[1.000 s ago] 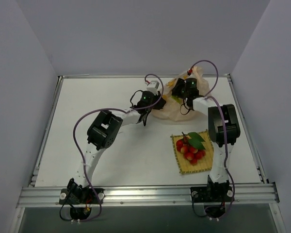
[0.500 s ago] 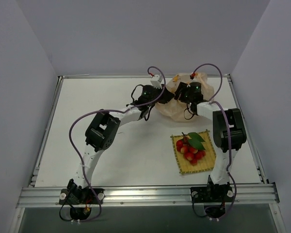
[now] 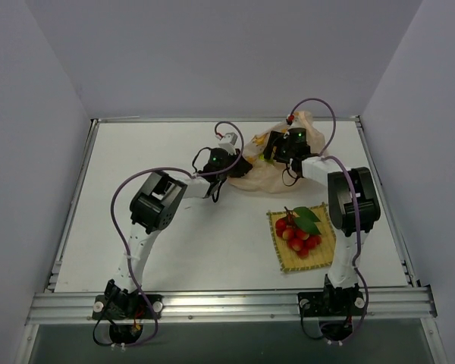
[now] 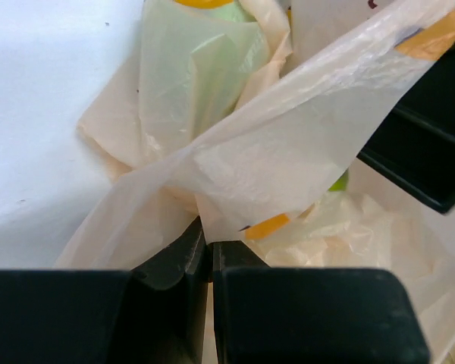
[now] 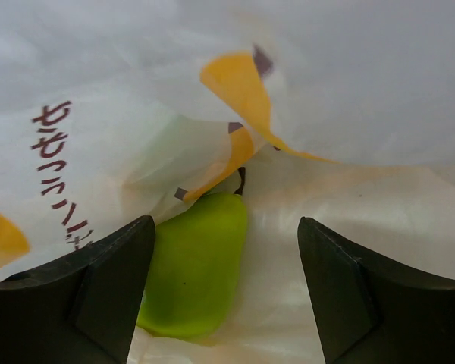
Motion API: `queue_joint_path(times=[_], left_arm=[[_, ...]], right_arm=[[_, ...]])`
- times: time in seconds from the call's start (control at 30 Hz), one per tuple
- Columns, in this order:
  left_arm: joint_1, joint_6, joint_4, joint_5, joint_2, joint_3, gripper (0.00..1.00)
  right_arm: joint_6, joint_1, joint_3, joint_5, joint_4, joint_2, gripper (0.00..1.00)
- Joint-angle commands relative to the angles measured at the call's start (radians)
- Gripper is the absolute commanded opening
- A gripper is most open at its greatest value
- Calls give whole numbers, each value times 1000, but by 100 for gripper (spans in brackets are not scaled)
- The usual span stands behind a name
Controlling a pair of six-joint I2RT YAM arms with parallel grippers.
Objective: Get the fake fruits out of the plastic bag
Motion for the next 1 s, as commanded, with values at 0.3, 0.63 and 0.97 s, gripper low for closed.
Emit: queue_joint_path(times=[0.3, 0.63, 0.97], left_arm=[[13, 67, -108, -104, -4, 78, 2], [-55, 125, -187, -128, -6, 146, 2], [-56, 99, -141, -124, -67, 90, 2]], right_arm=[[-49, 46, 82, 21, -137, 66, 73], [8, 52, 42, -112, -80, 9, 74], [48, 40, -15, 12, -34, -20, 53]])
